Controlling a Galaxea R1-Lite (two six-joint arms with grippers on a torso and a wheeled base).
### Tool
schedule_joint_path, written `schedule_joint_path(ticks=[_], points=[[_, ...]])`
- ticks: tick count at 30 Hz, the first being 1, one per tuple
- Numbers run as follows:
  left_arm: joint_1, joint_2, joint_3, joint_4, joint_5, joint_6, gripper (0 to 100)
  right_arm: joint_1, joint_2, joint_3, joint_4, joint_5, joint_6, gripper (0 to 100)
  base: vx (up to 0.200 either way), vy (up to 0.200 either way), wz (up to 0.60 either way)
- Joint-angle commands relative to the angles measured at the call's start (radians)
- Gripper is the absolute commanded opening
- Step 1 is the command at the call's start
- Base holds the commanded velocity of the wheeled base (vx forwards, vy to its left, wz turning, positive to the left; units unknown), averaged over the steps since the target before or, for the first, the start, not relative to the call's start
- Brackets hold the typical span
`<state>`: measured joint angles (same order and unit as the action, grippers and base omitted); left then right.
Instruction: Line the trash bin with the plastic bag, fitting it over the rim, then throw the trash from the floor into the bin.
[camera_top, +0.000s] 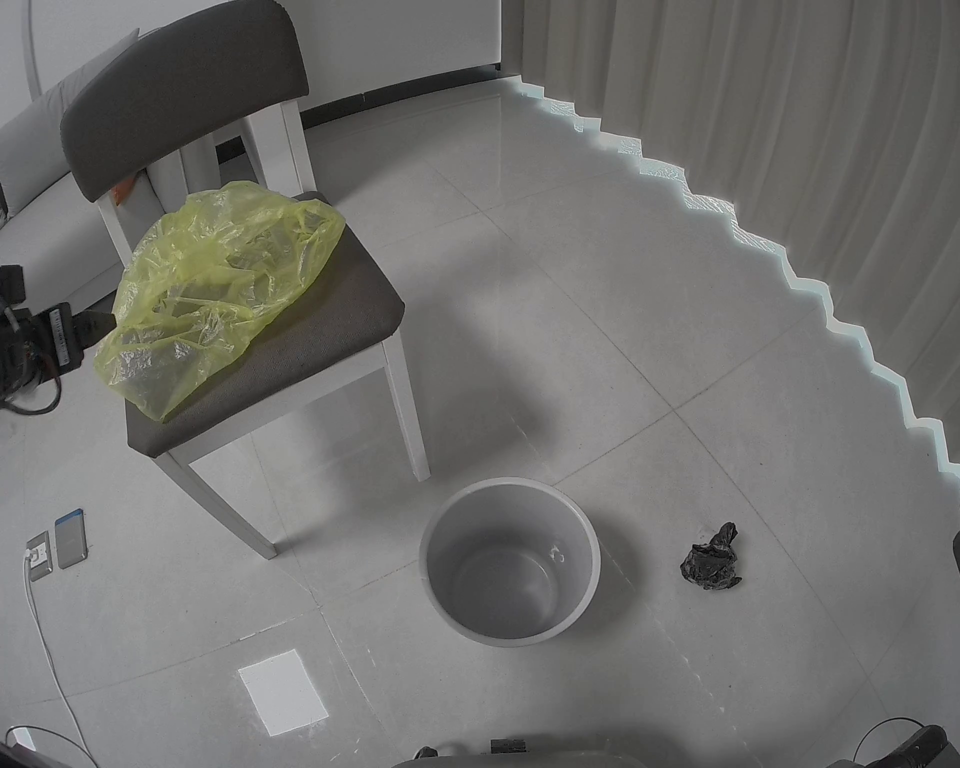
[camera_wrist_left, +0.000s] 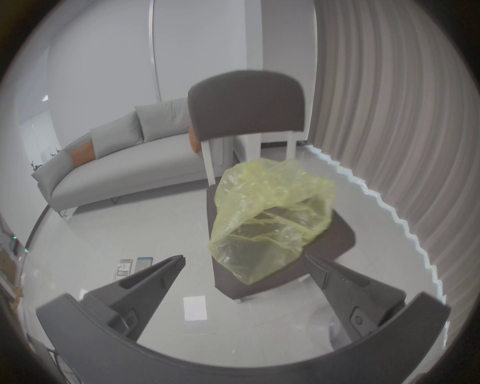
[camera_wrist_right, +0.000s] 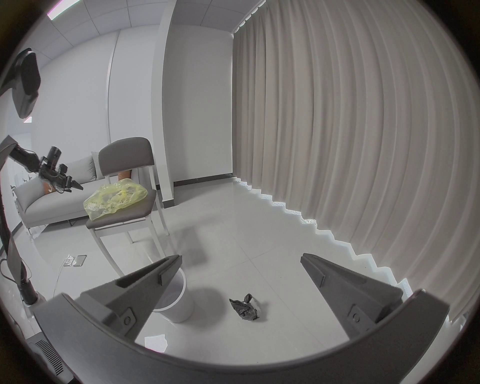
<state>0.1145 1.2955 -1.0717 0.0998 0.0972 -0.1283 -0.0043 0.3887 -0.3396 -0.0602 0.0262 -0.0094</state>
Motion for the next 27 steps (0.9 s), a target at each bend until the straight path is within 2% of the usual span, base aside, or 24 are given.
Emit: schedule_joint_path(ticks=[1,7,18,27], points=[[0.082,0.277,-0.14,0.005,0.012,0.003,100,-0.003,0.038,-0.016,0.0,-0.012,-0.006,100,0.0,0.0,0.0],[0.09,0.32,-0.212,-0.002,0.03,0.003,100,-0.003,0.036,-0.007,0.0,-0.012,-0.008,100,0.0,0.0,0.0],[0.068,0.383,-0.243,-0.025,0.03,0.004,100,-0.003,0.033,0.001,0.0,-0.011,-0.009,100,0.0,0.0,0.0],[0.1,0.455,-0.297,-0.057,0.032,0.004,100,-0.003,0.032,0.004,-0.001,-0.011,-0.012,100,0.0,0.0,0.0]])
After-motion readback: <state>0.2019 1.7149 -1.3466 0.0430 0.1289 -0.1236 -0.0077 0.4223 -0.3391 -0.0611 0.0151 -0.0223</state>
